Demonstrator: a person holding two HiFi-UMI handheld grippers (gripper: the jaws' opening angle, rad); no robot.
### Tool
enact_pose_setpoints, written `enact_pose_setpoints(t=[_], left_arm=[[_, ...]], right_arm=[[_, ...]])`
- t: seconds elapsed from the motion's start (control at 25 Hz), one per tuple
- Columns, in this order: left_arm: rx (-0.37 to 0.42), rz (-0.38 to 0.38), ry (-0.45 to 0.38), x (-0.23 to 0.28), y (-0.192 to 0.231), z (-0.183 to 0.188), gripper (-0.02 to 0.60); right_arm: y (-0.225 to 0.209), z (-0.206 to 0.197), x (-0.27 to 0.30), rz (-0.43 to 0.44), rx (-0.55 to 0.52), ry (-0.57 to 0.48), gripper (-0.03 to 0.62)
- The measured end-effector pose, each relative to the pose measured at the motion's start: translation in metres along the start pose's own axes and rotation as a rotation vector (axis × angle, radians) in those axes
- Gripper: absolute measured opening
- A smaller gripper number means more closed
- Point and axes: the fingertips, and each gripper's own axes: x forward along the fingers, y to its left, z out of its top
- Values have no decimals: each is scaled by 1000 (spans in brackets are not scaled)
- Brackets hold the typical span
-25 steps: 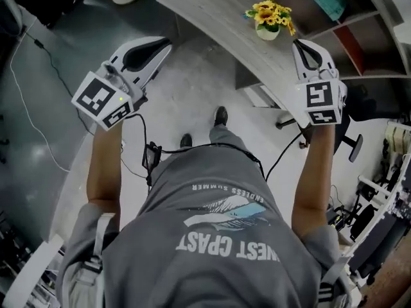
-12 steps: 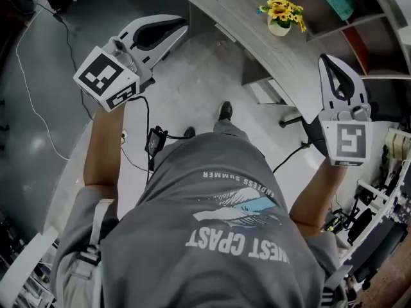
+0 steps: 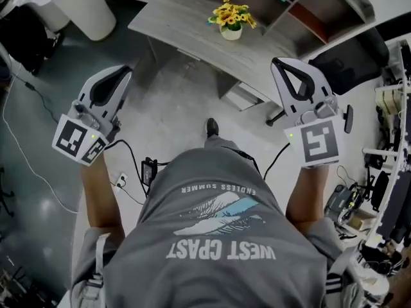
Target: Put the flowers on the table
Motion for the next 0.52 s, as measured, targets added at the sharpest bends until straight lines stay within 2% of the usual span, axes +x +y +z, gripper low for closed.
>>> enact_pose_setpoints(t=[0.28, 0.52], left_arm=[[-17, -23, 5, 6, -19, -5, 38], [-46, -29, 19, 6, -51, -9, 38]], right_arm=[[0, -18, -26, -38, 43, 24, 26], [7, -39, -50, -34, 87, 32, 26]])
